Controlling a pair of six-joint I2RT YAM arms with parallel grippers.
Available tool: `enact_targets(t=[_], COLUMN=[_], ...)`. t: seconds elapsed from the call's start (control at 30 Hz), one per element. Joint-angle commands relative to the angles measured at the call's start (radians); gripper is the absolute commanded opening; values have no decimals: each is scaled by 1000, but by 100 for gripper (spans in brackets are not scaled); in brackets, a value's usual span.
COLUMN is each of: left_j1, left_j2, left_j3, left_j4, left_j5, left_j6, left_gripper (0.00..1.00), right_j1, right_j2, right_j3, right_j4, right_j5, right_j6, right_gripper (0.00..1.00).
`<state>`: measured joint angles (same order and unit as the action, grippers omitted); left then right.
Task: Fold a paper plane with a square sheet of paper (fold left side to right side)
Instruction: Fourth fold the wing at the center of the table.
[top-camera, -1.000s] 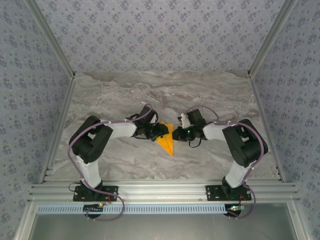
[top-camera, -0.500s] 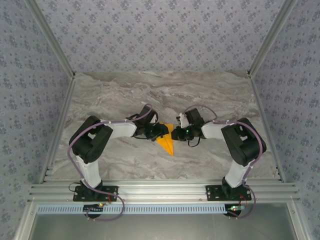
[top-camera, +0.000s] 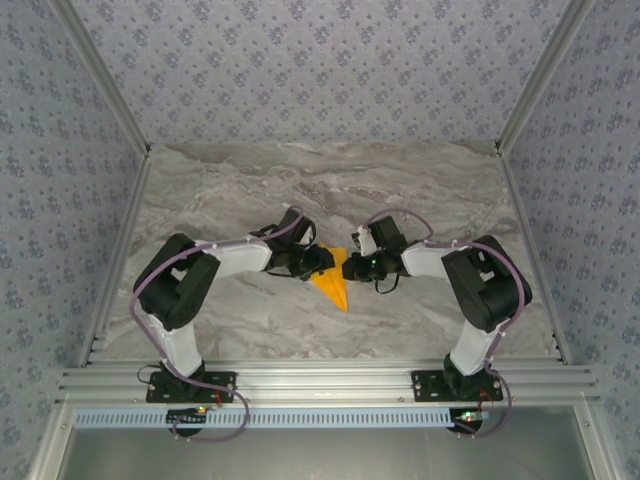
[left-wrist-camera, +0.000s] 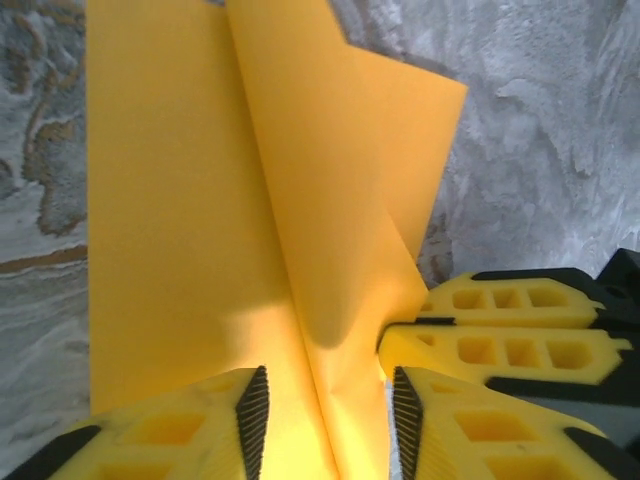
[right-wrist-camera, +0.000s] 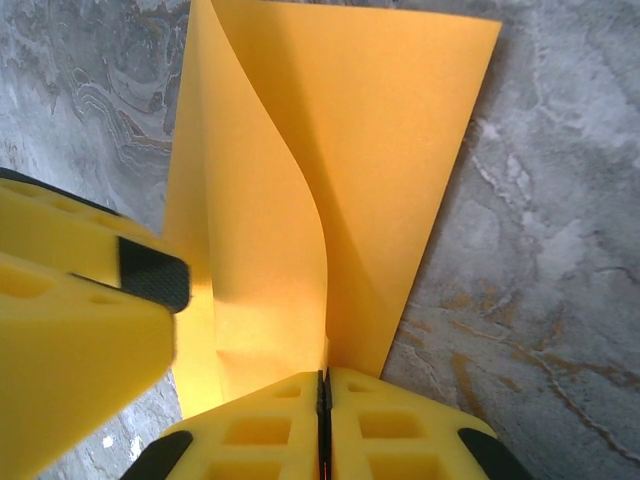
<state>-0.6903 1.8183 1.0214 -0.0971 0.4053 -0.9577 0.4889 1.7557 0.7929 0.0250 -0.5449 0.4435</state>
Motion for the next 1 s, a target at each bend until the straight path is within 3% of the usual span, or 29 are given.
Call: enact_targets(t=[0.0, 0.27, 0.53, 0.97], left_j1=[-4, -3, 4, 12], left_j2=[-60, 49, 133, 189], left_j3=[57, 147, 204, 149], left_j4=[-74, -72, -82, -70], left_j5=[-29, 20, 23, 3], left_j6=[49, 61, 79, 83], left_gripper=[34, 17, 15, 14], right_j1=[13, 20, 22, 24], right_j2=[18, 19, 19, 3], right_j3=[-16, -15, -12, -11], right_j4=[-91, -97, -107, -141], right_j5=[79, 90, 94, 106], right_j6=[-20, -27, -32, -48], right_gripper=[8, 8, 7, 8])
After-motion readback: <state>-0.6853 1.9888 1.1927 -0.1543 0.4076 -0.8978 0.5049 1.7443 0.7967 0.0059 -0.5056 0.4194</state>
